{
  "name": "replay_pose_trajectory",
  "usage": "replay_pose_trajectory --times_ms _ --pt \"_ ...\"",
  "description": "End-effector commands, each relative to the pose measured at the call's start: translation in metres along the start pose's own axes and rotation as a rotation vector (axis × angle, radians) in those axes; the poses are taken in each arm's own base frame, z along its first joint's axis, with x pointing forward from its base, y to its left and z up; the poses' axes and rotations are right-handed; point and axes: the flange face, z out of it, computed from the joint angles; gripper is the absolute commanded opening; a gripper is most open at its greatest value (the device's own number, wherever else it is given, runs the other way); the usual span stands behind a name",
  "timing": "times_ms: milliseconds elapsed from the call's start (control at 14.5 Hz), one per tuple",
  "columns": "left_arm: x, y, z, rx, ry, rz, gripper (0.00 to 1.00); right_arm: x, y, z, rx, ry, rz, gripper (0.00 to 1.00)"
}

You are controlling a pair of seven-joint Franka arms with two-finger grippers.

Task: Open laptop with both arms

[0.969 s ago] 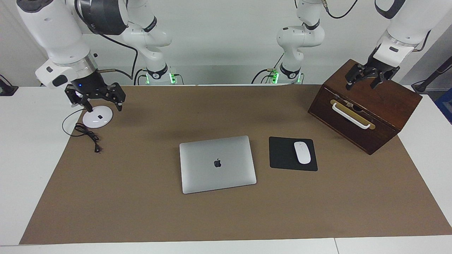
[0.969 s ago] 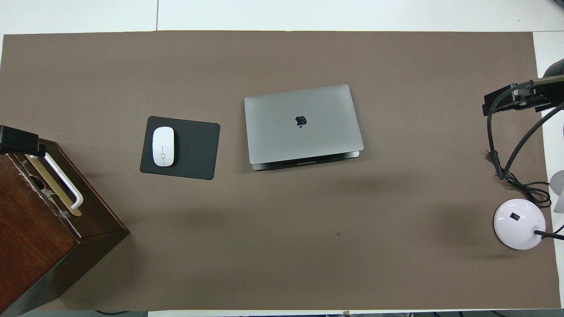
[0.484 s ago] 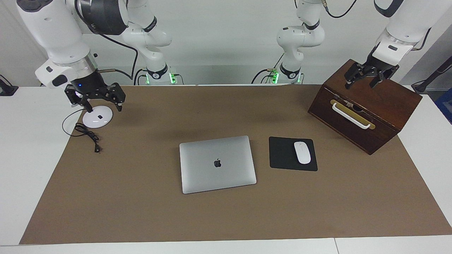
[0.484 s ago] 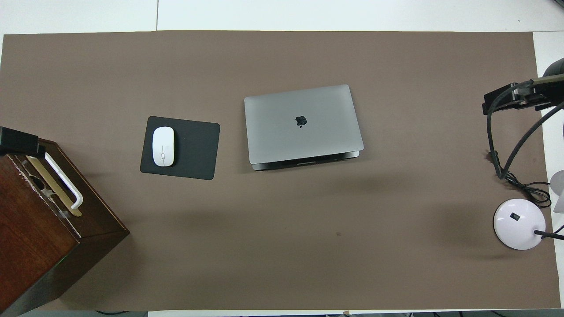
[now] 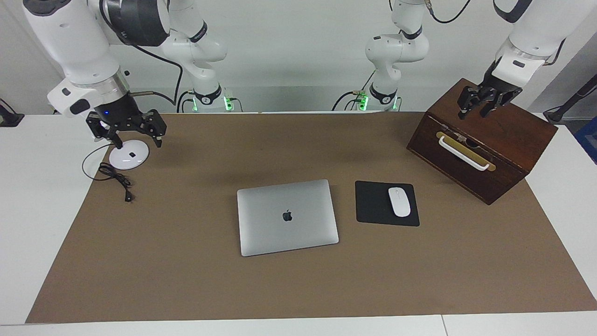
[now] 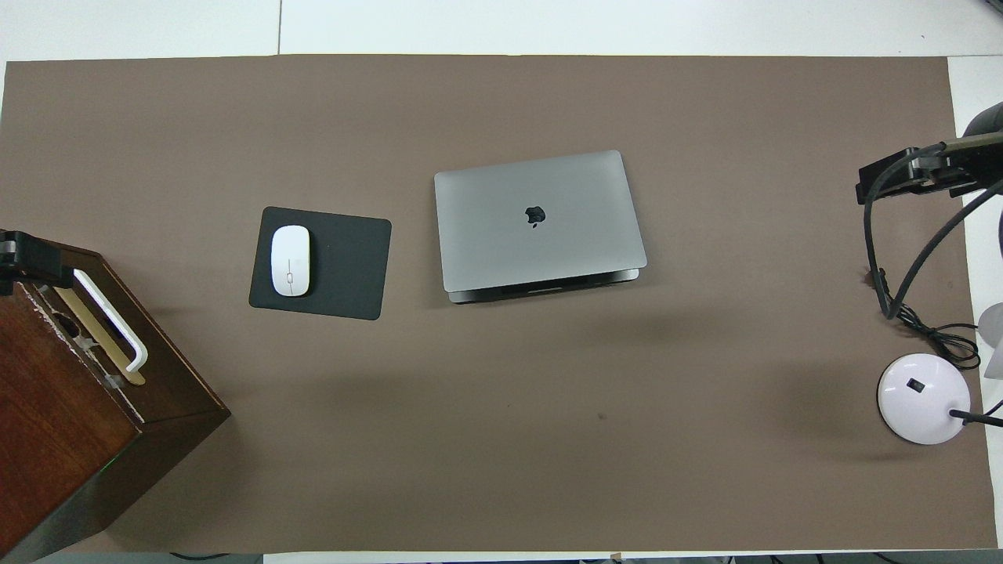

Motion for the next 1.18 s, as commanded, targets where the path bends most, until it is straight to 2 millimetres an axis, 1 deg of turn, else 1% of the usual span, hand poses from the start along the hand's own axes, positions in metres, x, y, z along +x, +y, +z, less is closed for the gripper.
replay_pose_trajectory --times_ms 0,138,277,346,415,484,553,761,899,1038,1107 --pt "-0.009 0.005 0.0 0.003 0.0 0.003 0.0 0.002 -0.006 -0.001 -0.011 0.015 0.005 1.0" --pt "-0.009 0.02 0.001 0.005 0.0 0.017 0.0 0.002 -0.007 0.0 -0.002 0.014 0.004 1.0" --pt "-0.011 0.03 0.009 0.001 0.008 0.031 0.0 0.003 -0.007 0.002 0.001 0.011 0.003 1.0" --pt "-0.012 0.046 0.013 -0.004 0.03 0.058 0.0 0.004 -0.007 0.005 0.001 0.006 0.005 1.0" --pt "-0.015 0.052 0.019 -0.01 0.04 0.07 0.0 0.006 -0.007 0.008 0.002 0.003 0.005 1.0" --pt "-0.018 0.057 0.029 -0.023 0.051 0.078 0.0 0.007 -0.007 0.008 0.003 0.006 0.005 1.0" --pt "-0.022 0.065 0.036 -0.03 0.076 0.094 0.0 0.01 -0.006 0.014 0.001 0.003 0.004 1.0" --pt "-0.044 0.089 0.075 -0.046 0.167 0.149 0.0 0.02 -0.008 0.017 0.004 0.043 0.004 1.0" --pt "-0.062 0.104 0.098 -0.064 0.235 0.188 0.0 0.03 -0.01 0.034 0.006 0.042 0.042 1.0" --pt "-0.08 0.118 0.121 -0.08 0.317 0.224 0.0 0.047 -0.02 0.057 0.013 0.063 0.084 1.0" --pt "-0.087 0.126 0.131 -0.087 0.34 0.245 0.0 0.055 -0.04 0.068 0.018 0.079 0.102 1.0"
